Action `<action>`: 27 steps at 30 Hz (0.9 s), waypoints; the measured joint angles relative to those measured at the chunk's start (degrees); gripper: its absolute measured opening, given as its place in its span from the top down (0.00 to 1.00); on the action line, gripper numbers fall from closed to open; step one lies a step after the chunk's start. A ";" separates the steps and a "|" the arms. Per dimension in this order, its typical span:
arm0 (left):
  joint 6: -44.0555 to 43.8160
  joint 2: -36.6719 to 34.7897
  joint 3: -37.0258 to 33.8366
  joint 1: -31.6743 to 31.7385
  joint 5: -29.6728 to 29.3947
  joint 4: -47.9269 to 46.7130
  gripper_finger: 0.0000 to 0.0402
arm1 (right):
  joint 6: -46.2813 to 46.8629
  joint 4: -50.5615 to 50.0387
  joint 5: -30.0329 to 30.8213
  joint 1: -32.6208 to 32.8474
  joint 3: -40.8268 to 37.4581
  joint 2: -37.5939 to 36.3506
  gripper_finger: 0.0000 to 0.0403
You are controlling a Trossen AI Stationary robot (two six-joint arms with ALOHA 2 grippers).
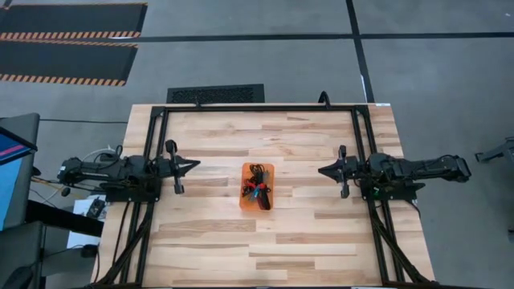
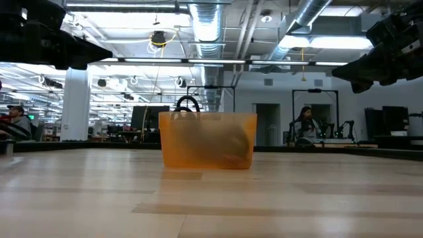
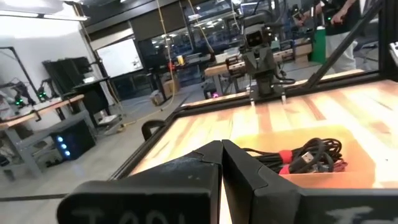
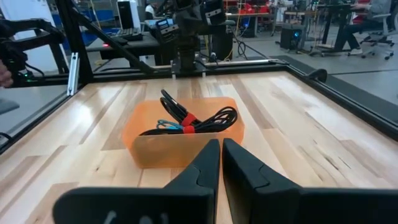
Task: Pick and place USB-C Cables
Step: Return to Home Position
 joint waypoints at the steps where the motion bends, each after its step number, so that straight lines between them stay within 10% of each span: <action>1: 0.01 0.01 0.02 -0.01 -0.26 -0.03 1.00 | 0.00 -0.02 0.00 0.00 0.00 0.02 0.89; 27: -2.29 0.01 0.20 -0.01 -0.36 -0.51 1.00 | 0.00 -0.24 0.00 0.00 0.00 0.02 0.89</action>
